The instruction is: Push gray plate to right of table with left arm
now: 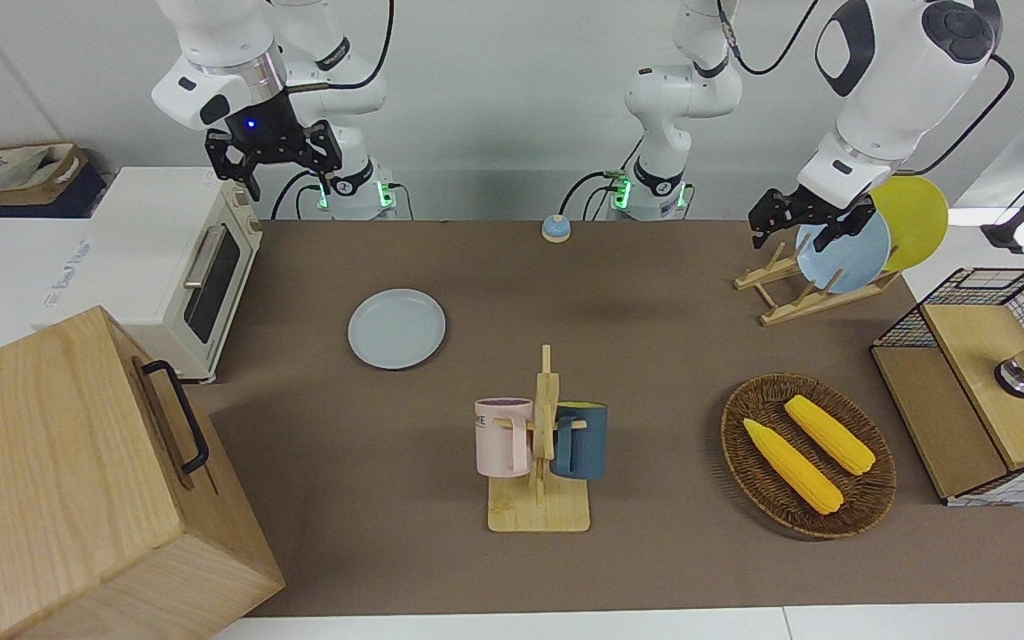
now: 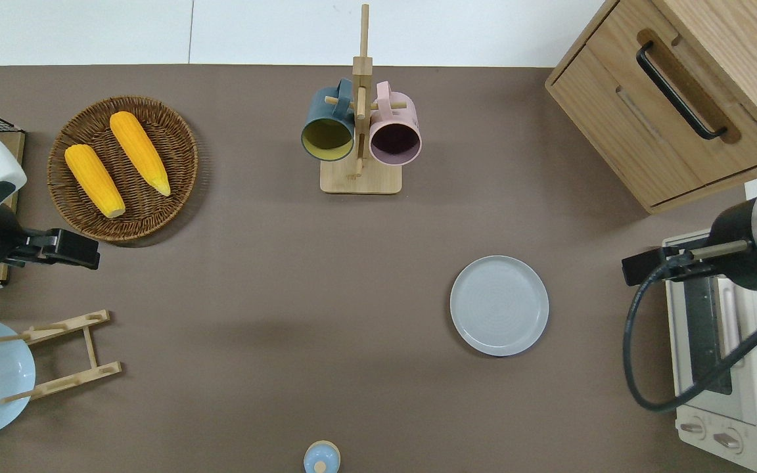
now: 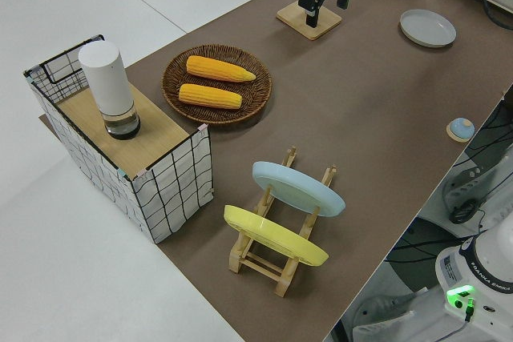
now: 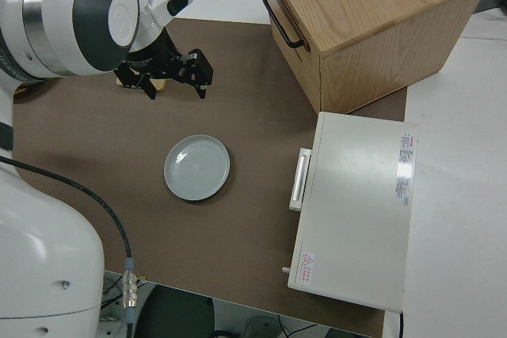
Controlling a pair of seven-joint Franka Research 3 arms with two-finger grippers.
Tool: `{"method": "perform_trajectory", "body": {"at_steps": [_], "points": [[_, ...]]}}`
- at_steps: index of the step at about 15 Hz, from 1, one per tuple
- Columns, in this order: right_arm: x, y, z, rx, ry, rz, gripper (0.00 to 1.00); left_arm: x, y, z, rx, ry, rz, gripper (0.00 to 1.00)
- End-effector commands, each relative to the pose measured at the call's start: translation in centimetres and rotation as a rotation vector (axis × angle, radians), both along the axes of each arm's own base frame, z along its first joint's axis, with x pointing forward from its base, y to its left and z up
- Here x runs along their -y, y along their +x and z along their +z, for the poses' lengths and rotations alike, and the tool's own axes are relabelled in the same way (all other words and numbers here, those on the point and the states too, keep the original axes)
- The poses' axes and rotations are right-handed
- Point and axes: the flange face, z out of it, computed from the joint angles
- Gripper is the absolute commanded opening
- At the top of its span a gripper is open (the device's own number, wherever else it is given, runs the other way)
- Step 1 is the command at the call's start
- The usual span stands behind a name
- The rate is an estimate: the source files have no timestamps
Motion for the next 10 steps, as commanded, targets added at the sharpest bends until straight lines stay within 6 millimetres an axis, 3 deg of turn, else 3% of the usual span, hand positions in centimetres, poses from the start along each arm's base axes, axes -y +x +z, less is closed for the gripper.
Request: {"method": "perform_trajectory", "body": {"at_steps": [1, 5, 10], "points": [[0.2, -0.2, 0.4, -0.005, 0.009, -0.005, 0.983, -1.1, -2.4, 0.1, 0.005, -0.007, 0.138, 1.00], [0.2, -0.2, 0.4, -0.005, 0.009, -0.005, 0.983, -1.7, -3.0, 0.0, 0.020, -0.008, 0.147, 1.00], [0.2, -0.2, 0.4, -0.005, 0.009, -0.006, 0.983, -0.4, -3.0, -0.1, 0.018, 0.003, 0.115, 1.00]]}}
